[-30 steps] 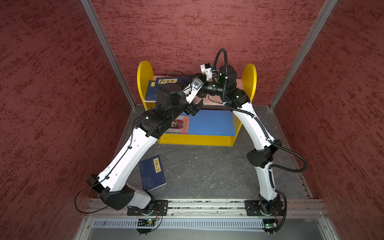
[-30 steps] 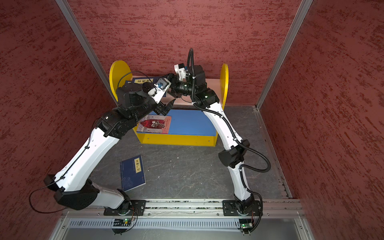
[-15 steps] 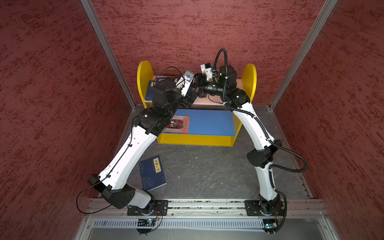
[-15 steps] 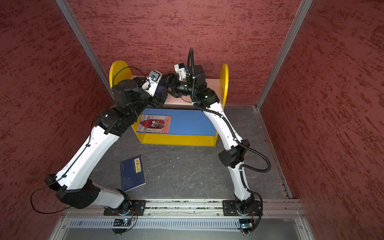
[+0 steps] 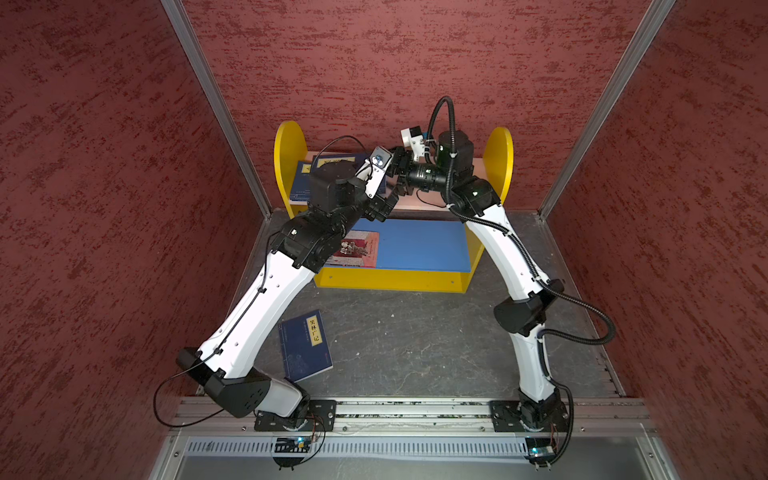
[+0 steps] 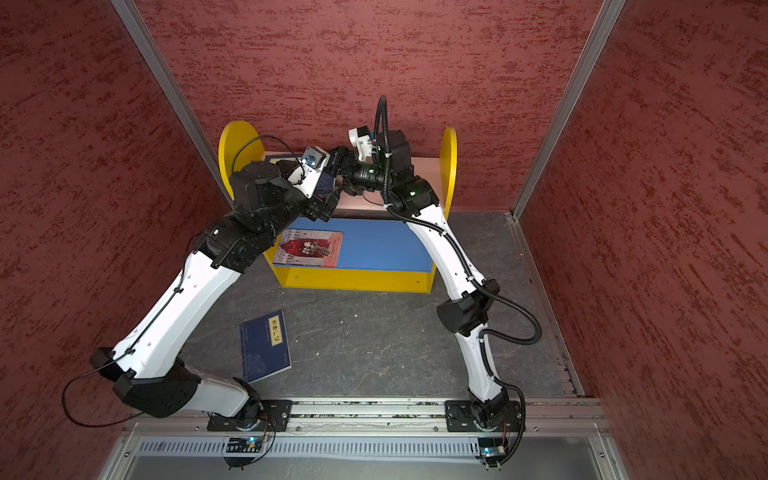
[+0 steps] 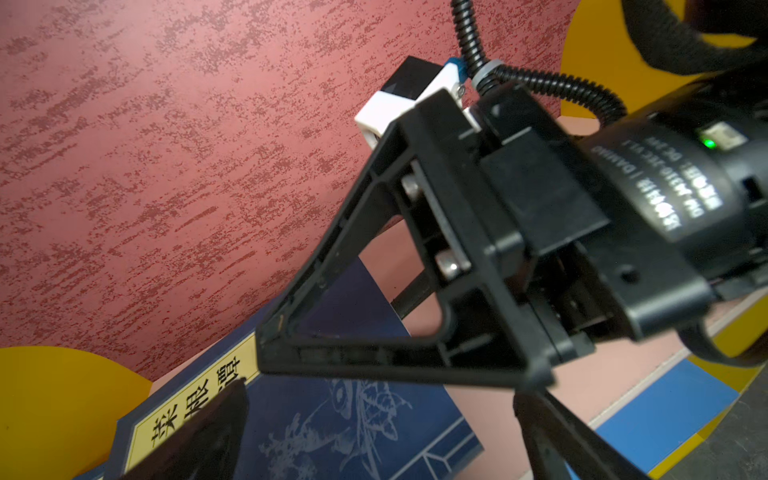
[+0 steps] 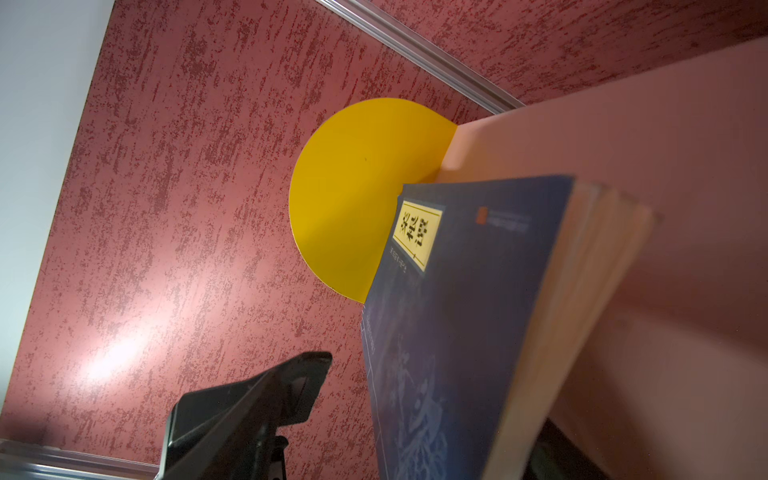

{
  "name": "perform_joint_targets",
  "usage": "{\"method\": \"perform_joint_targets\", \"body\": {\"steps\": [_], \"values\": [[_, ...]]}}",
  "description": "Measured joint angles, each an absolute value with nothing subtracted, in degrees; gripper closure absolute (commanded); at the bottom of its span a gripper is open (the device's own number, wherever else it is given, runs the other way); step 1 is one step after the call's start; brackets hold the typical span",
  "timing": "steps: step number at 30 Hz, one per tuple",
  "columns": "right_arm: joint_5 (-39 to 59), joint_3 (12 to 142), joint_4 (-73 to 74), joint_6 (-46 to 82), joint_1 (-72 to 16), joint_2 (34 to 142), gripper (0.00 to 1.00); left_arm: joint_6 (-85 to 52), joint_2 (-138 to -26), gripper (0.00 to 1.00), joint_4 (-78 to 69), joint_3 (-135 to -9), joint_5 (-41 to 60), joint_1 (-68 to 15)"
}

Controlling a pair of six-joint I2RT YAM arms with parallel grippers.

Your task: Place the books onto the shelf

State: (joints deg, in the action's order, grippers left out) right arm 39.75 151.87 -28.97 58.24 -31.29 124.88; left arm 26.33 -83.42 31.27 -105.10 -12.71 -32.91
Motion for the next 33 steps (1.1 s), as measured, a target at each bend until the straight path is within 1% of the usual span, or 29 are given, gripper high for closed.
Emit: {"method": "perform_joint_targets", "body": {"steps": [3,5,7,10,20,28,30,33], "values": [[39.79,151.87,-28.97,58.24,-31.29,124.88,0.22,26.30,-83.61,0.00,31.55,-105.14,-13.08,-32.75],[39.81,151.87,-28.99,58.24,-31.29,124.88,0.22,26.13,-84.05,0.07,31.83,-105.45,-13.37,-32.36],[39.81,151.87,-28.97,58.24,-31.29,124.86,0.22,25.71,-84.75,0.12,32.23,-106.06,-13.43,-31.38],[39.83,151.87,-28.99,58.22,-31.29,124.86,0.22,25.02,-85.47,0.14,32.77,-106.87,-13.50,-29.71],[39.81,151.87,-29.12,57.98,-31.29,124.81,0.21,23.03,-85.49,0.14,34.54,-107.15,-13.58,-27.57],[38.20,151.87,-30.92,55.88,-31.09,124.14,0.22,19.88,-84.12,0.04,39.66,-109.56,-10.15,-26.37],[37.30,151.87,-32.01,54.65,-30.92,123.76,0.22,18.74,-83.88,0.03,40.80,-111.90,-8.73,-26.06],[36.14,151.87,-33.17,52.40,-30.74,123.17,0.27,17.04,-83.29,0.03,41.71,-115.85,-6.61,-25.10]]}}
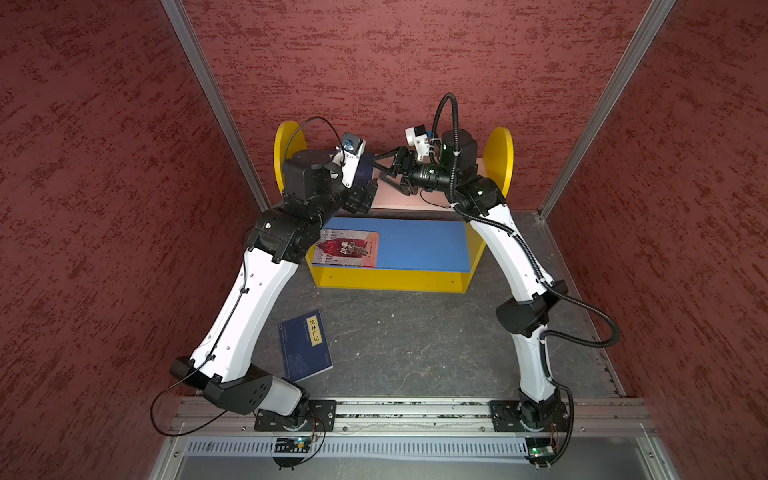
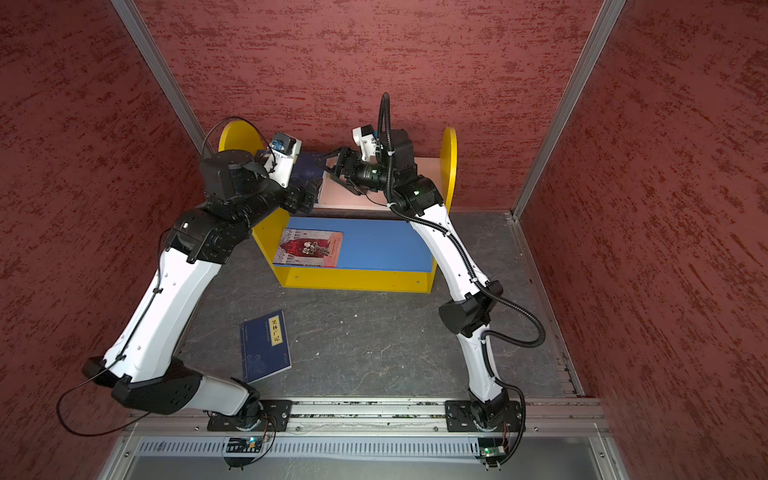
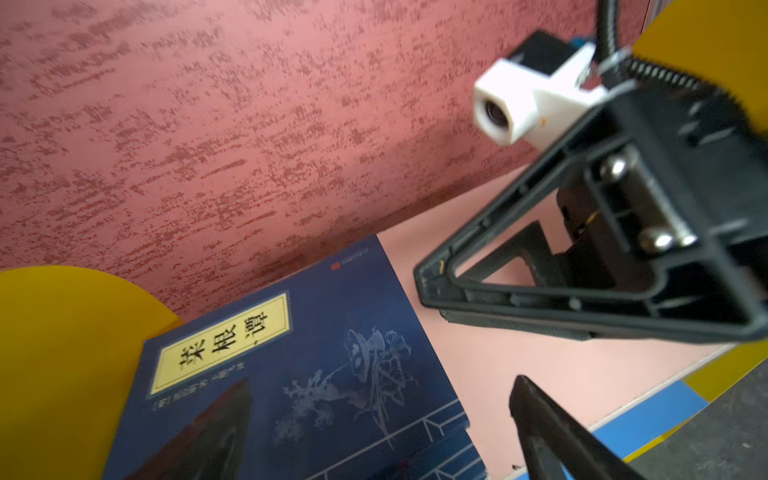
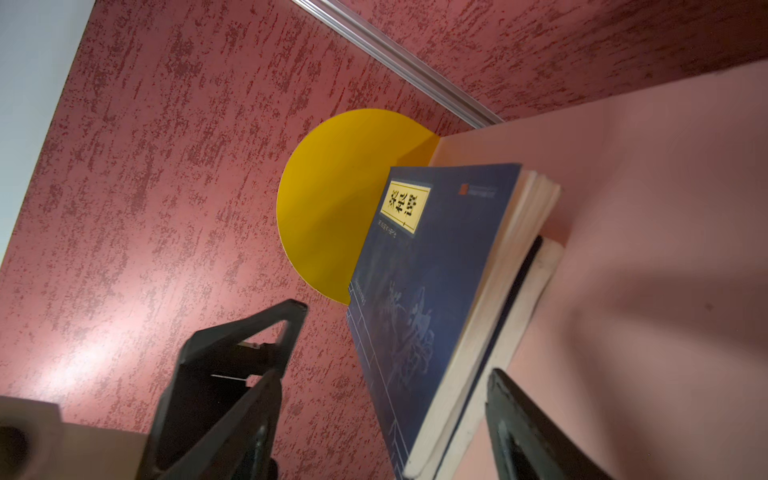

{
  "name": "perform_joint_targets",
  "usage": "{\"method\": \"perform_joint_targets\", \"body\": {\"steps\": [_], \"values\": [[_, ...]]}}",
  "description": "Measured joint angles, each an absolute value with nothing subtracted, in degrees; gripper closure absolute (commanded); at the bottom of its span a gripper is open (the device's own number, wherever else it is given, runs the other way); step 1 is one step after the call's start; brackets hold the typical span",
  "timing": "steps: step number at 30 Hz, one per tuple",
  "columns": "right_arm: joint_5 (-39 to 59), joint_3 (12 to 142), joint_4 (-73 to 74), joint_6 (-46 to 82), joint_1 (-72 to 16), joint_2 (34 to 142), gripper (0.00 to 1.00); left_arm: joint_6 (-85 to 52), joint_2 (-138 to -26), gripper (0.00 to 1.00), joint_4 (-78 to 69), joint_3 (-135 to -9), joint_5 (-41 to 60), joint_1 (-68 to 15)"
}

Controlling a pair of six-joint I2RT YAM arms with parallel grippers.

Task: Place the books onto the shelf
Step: 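Lift the left gripper off the stack and raise it above the shelf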

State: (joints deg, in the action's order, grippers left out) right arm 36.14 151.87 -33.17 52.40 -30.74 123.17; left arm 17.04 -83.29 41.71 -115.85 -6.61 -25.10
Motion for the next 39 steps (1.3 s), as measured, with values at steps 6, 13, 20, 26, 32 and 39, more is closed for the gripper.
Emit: {"method": "perform_joint_targets", "body": {"steps": [6,13,20,26,32,39], "values": [[35.24,151.87,-34.39,48.07,-30.65,121.89,0.37,16.58,-77.52,0.03,40.36,-114.91,-2.70,-23.99],[35.29,151.87,-35.48,45.17,-30.65,121.05,0.45,24.47,-68.36,0.03,39.57,-103.88,0.23,-23.66],[35.33,151.87,-35.24,45.28,-30.65,121.08,0.48,31.31,-64.90,0.03,38.46,-93.56,-0.23,-22.11],[35.46,151.87,-35.20,45.60,-30.65,121.08,0.48,35.44,-64.95,0.04,34.52,-88.05,-1.43,-19.97],[35.53,151.87,-35.44,45.56,-30.65,121.08,0.48,36.36,-66.06,0.04,30.46,-87.72,-1.56,-16.75],[35.62,151.87,-35.48,45.56,-30.65,121.08,0.47,36.49,-67.66,0.04,27.66,-87.72,-1.54,-15.35]]}}
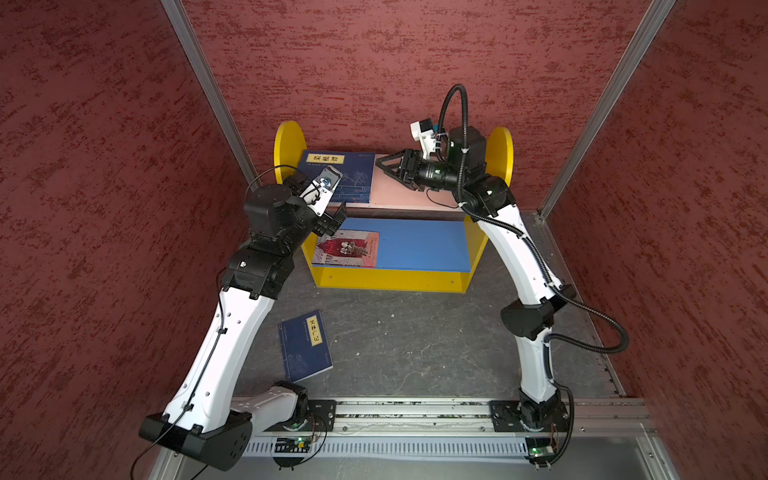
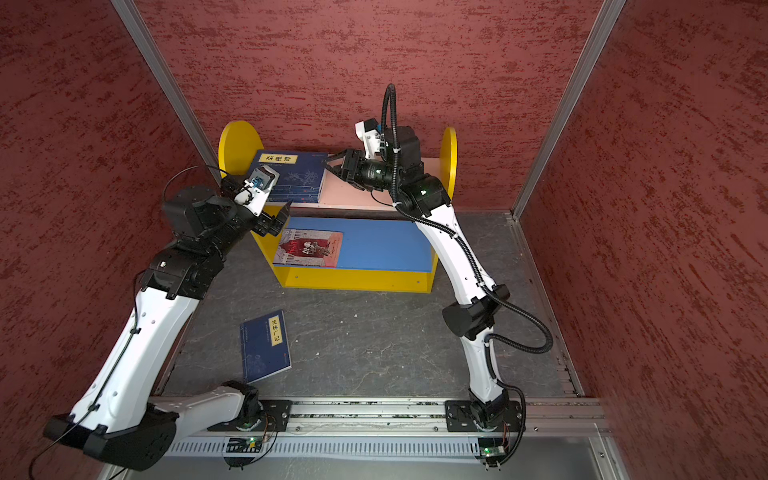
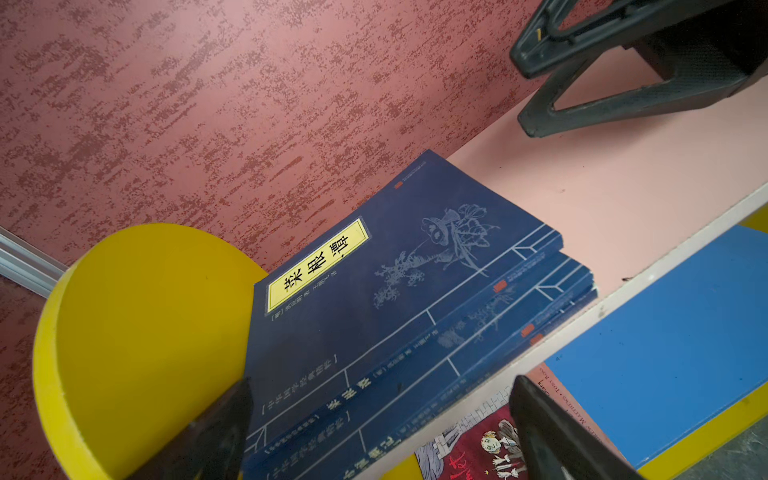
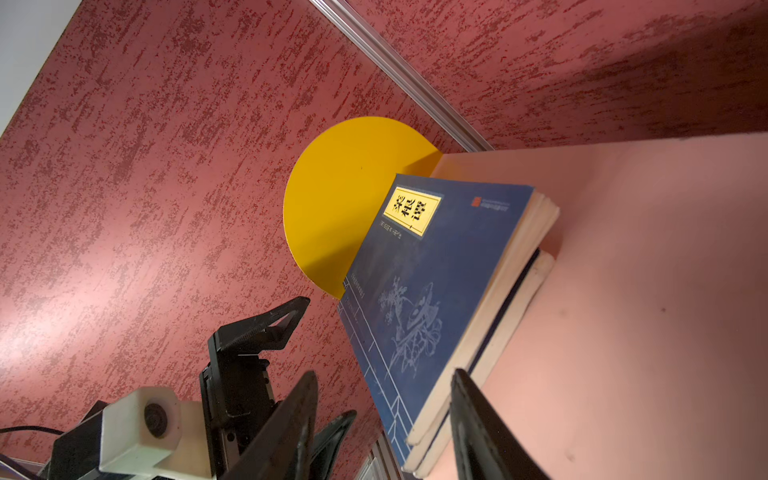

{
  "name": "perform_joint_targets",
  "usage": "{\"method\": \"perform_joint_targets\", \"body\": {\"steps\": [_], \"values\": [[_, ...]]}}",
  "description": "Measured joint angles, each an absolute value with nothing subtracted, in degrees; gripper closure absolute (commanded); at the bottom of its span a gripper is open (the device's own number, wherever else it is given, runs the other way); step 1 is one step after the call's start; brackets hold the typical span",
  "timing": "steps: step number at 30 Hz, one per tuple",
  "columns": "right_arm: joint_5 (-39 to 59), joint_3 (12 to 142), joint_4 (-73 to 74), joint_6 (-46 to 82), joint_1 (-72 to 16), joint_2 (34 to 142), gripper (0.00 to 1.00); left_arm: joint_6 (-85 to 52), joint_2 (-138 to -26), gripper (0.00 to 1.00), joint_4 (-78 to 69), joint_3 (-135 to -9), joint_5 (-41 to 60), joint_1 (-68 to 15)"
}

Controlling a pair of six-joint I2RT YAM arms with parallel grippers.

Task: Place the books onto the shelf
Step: 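Lift the left gripper off the stack and raise it above the shelf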

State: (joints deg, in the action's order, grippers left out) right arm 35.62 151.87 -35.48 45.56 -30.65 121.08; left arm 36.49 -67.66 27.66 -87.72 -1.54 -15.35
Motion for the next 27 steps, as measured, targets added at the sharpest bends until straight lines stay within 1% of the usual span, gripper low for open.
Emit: {"method": "perform_joint_targets", "body": {"steps": [8,11,18,24,27], "values": [[35.70,151.87,-35.51,45.52,-30.68,121.05,0.44,36.21,-68.55,0.04,26.70,-87.77,-1.04,-14.41],[35.44,151.87,-35.57,45.36,-30.68,121.05,0.44,35.07,-68.90,0.03,29.34,-90.02,0.16,-14.72],[33.12,151.87,-36.21,44.95,-30.70,120.97,0.44,30.81,-73.84,0.03,33.34,-105.14,0.54,-18.46],[33.23,151.87,-36.18,45.74,-30.70,120.97,0.46,27.16,-80.36,0.00,33.93,-114.08,-0.75,-18.55],[33.26,151.87,-36.25,45.80,-30.70,120.97,0.45,25.47,-84.58,0.01,34.68,-117.82,-1.72,-18.55]]}}
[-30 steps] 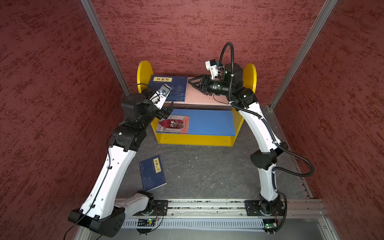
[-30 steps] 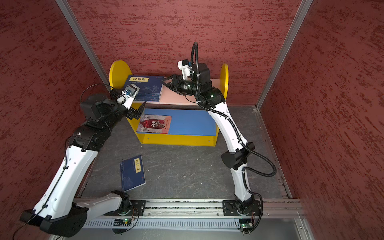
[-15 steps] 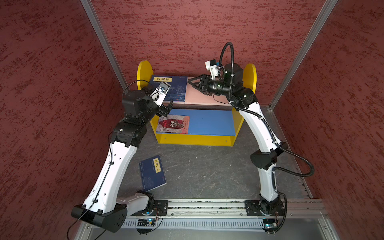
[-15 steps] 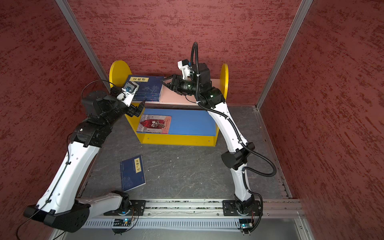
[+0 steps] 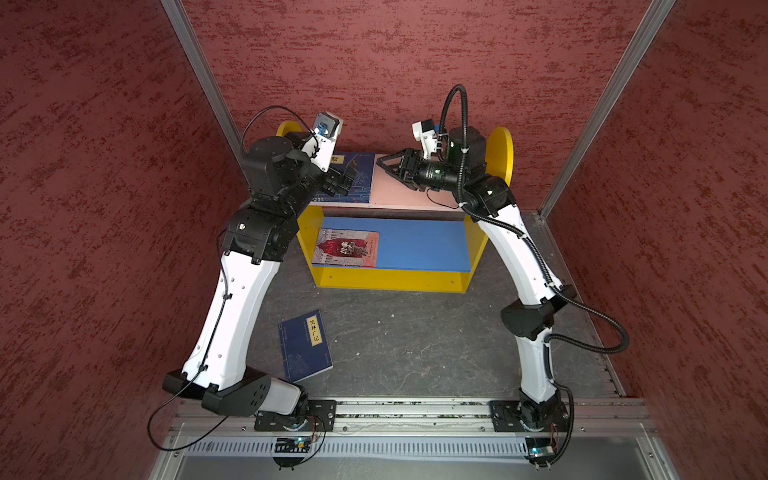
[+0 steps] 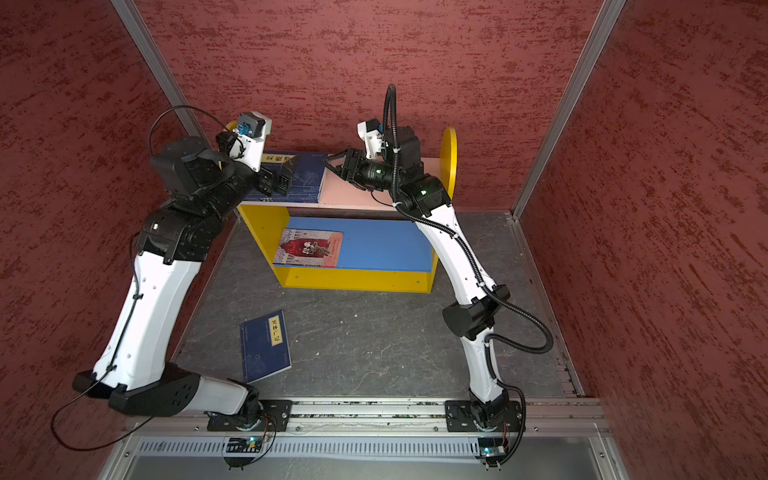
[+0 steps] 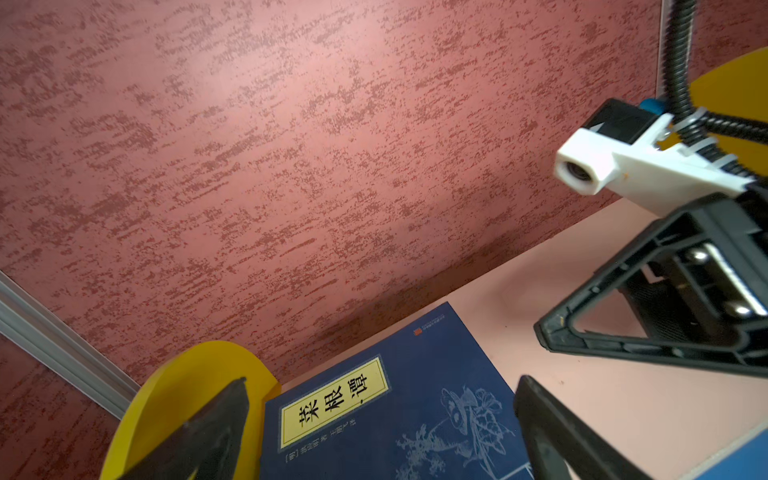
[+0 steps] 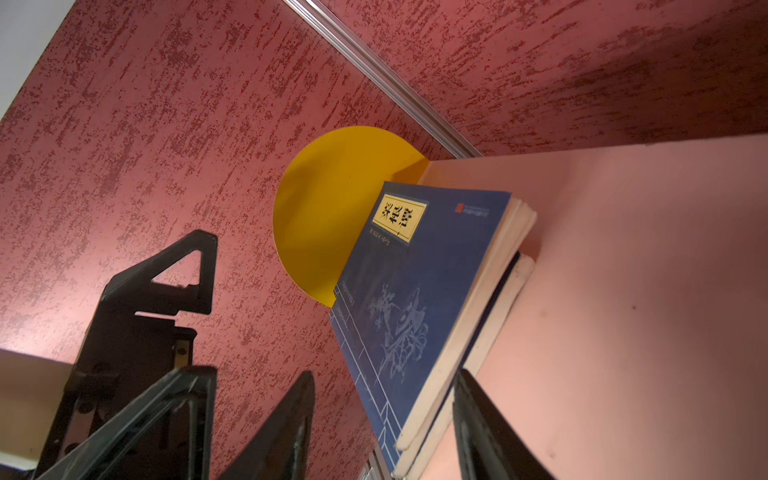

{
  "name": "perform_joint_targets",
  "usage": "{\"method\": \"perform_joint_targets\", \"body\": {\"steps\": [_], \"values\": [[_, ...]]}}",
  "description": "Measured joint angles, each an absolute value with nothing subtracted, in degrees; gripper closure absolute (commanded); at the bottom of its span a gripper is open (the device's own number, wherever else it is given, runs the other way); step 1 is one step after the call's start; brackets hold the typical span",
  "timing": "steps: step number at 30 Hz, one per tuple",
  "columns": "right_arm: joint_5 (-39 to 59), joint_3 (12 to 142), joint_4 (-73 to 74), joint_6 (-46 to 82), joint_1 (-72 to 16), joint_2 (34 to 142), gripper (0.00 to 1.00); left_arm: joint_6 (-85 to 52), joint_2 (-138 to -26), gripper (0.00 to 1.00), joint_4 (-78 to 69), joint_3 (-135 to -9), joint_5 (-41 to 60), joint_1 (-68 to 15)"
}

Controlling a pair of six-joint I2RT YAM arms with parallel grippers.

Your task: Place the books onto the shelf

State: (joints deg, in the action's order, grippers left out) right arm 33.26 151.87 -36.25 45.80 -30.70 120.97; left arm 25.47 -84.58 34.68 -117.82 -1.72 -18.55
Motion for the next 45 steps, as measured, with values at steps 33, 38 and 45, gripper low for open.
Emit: {"method": "perform_joint_targets", "body": {"steps": [33,38,45], "values": [[17.12,116.84,-41.63,35.05,-37.06,87.59,0.42,62.92,-122.56,0.01,8.73,-145.34,-6.57,-17.04],[16.62,115.00,-40.23,35.03,-37.06,86.37,0.42,64.95,-122.80,0.01,6.02,-145.53,-6.50,-16.10],[16.62,115.00,-40.03,34.65,-37.06,86.39,0.41,65.43,-122.80,0.01,5.34,-145.80,-6.52,-15.03]]}}
